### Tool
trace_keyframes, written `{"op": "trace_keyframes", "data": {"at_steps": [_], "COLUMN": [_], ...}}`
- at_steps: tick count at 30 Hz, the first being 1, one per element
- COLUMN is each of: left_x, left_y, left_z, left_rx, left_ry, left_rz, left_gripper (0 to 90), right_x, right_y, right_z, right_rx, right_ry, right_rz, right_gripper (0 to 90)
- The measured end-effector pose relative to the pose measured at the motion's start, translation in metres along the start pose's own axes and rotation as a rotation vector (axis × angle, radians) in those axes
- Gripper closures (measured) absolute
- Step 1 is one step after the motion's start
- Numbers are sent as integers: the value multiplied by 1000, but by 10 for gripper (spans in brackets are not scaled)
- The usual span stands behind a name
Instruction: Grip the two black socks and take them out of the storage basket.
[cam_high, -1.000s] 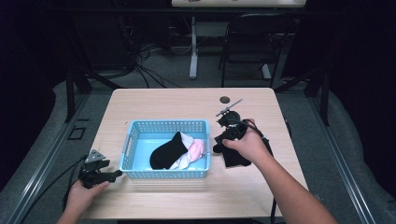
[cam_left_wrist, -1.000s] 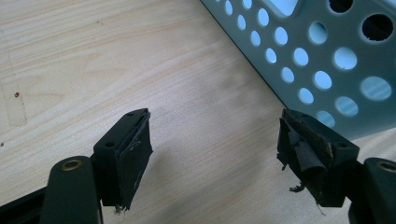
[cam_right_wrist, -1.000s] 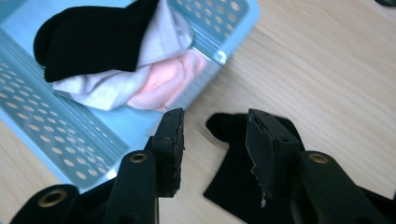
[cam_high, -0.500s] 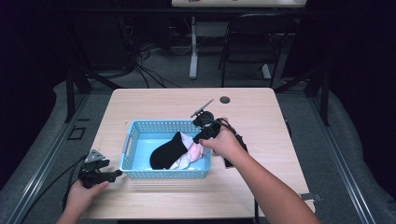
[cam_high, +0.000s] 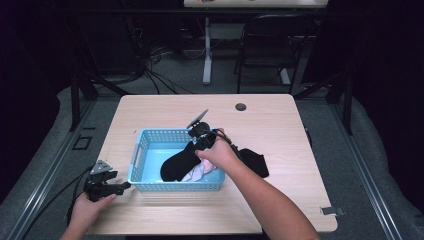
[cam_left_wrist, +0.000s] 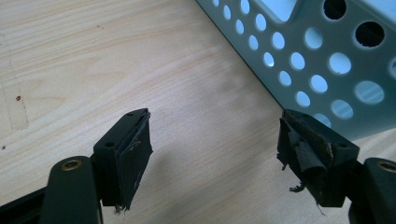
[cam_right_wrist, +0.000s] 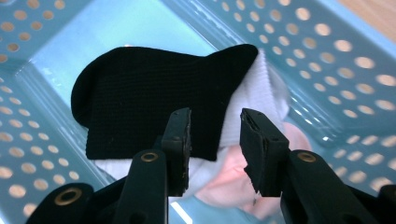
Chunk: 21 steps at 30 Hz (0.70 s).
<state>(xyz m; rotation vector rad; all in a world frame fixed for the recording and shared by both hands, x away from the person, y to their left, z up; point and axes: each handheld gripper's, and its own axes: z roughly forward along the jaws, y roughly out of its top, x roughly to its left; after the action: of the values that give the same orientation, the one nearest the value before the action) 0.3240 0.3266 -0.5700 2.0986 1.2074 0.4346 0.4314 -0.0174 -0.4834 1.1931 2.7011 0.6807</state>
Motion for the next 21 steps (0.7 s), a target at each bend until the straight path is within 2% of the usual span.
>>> {"op": "trace_keyframes", "data": {"at_steps": [6,8,9,11,13,16,19,20,21], "left_x": [0,0,0,0,0,0,0,0,0], "left_y": [0,0,0,0,0,0,0,0,0], "left_z": [0,0,0,0,0,0,0,0,0], "left_rx": [-4,-4,-5,-8,-8,-8,-10,-10,-11], "left_ry": [-2,-2,-2,-2,-2,-3,-2,-2,-2], "left_rz": [-4,-4,-4,-5,-6,-5,-6,-6,-6], "left_gripper": [258,258,258,258,258,258,258,258,258], "right_x": [3,2,1,-2,-4,-7,-7,-7,-5], "right_y": [7,7,8,9,10,10,10,11,11], "right_z": [25,27,31,34,37,42,45,47,48], "right_rx": [23,36,40,44,59,69,74,80,63], "right_ry": [10,11,15,5,16,33,35,39,41], "right_rz": [30,37,59,60,89,106,112,113,125], "right_gripper": [632,631,626,618,609,611,622,654,672]}}
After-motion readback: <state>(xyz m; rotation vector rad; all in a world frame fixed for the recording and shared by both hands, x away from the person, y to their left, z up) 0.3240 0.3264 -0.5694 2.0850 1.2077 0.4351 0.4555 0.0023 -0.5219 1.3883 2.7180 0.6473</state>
